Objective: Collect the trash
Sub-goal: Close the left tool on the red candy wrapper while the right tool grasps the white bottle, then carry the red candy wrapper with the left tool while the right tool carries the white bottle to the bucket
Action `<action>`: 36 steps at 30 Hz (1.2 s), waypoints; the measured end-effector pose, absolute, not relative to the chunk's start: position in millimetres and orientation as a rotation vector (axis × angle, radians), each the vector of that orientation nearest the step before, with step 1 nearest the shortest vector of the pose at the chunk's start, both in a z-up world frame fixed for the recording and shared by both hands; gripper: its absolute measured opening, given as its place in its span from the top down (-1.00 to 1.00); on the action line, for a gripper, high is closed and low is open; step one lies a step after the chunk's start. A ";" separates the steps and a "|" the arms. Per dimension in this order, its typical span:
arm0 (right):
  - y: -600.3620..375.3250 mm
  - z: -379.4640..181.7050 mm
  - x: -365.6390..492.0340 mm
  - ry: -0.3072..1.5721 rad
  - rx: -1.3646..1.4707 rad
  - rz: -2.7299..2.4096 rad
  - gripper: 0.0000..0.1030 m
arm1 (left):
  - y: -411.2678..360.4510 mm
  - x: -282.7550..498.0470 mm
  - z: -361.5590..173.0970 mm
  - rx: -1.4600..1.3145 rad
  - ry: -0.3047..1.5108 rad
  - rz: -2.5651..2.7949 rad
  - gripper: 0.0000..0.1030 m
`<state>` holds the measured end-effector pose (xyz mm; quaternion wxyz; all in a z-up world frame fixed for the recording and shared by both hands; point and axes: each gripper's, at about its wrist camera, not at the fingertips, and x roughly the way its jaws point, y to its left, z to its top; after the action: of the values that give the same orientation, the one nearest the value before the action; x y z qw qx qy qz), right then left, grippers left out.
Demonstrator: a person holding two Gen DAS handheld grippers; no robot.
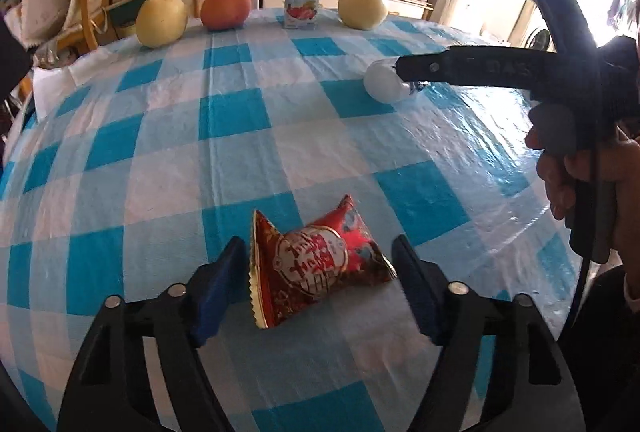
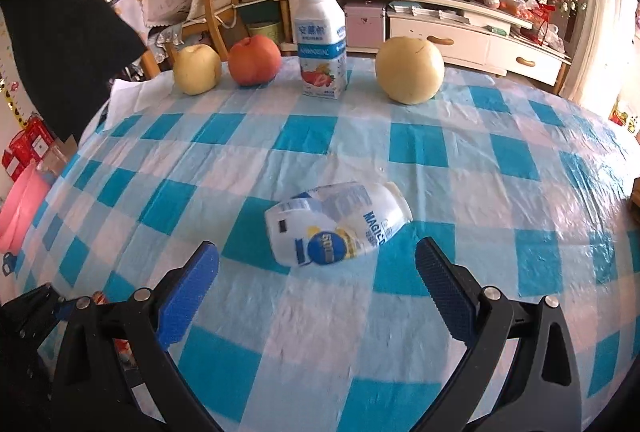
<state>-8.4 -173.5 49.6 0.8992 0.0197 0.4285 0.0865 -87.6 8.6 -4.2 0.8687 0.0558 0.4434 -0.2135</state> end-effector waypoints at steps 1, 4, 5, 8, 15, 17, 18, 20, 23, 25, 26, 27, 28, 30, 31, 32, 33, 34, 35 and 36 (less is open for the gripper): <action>-173.6 46.7 -5.1 0.892 0.035 0.175 -0.92 | 7.9 -87.0 -4.5 0.125 0.923 -0.441 -0.36; -175.8 37.3 6.1 0.910 0.031 0.164 -0.92 | 8.1 -84.8 -4.8 0.125 0.912 -0.426 -0.22; -176.6 34.1 9.8 0.916 0.038 0.168 -0.92 | 8.3 -83.6 -4.9 0.124 0.911 -0.424 -0.20; -174.7 29.9 16.6 0.919 0.030 0.175 -0.92 | 9.6 -80.8 -4.9 0.115 0.907 -0.413 -0.17; -169.2 19.7 30.7 0.934 0.010 0.185 -0.92 | 24.3 -72.0 -3.3 0.053 0.910 -0.383 -0.11; -168.1 18.1 32.2 0.934 0.004 0.183 -0.88 | 29.8 -69.0 -2.1 0.026 0.909 -0.376 -0.10; -167.5 17.6 32.7 0.932 -0.002 0.180 -0.83 | 31.1 -68.0 -2.1 0.023 0.909 -0.373 -0.10; -166.6 18.0 33.7 0.924 -0.013 0.177 -0.72 | 33.3 -66.3 -2.5 0.015 0.909 -0.368 -0.09; -166.9 17.9 33.6 0.918 -0.009 0.183 -0.70 | 36.0 -65.2 -2.6 0.001 0.908 -0.368 -0.09; -166.5 18.8 32.8 0.911 -0.009 0.189 -0.70 | 37.1 -65.0 -1.5 -0.004 0.907 -0.368 -0.09; -166.3 19.9 31.8 0.906 -0.005 0.196 -0.70 | 38.0 -64.9 -0.4 -0.009 0.902 -0.367 -0.09; -165.7 20.4 31.3 0.903 -0.003 0.200 -0.70 | 38.5 -64.6 0.6 -0.012 0.899 -0.366 -0.09; -164.6 20.9 30.3 0.900 -0.005 0.202 -0.69 | 39.5 -64.4 1.5 -0.016 0.896 -0.366 -0.09; -162.8 23.6 27.9 0.885 -0.011 0.202 -0.69 | 41.8 -64.4 2.8 -0.024 0.892 -0.362 -0.09; -162.0 24.7 27.2 0.881 -0.009 0.204 -0.69 | 43.0 -64.3 3.6 -0.029 0.891 -0.360 -0.09; -161.3 26.4 26.5 0.876 -0.005 0.208 -0.69 | 44.2 -64.3 4.3 -0.033 0.888 -0.359 -0.09; -160.7 28.2 25.4 0.870 -0.001 0.212 -0.69 | 45.8 -64.0 4.7 -0.036 0.885 -0.358 -0.09; -159.7 29.1 24.4 0.867 0.002 0.214 -0.69 | 46.9 -63.6 5.4 -0.038 0.883 -0.355 -0.09; -158.8 29.8 23.5 0.866 0.005 0.218 -0.69 | 48.7 -63.2 6.5 -0.043 0.879 -0.350 -0.09; -157.6 30.4 22.1 0.866 0.010 0.224 -0.69 | 50.0 -62.7 6.9 -0.046 0.877 -0.346 -0.08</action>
<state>22.1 -157.6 30.4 0.9017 0.0047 0.4186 0.1083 -62.7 50.0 6.9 0.8907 -0.0221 0.4224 -0.1665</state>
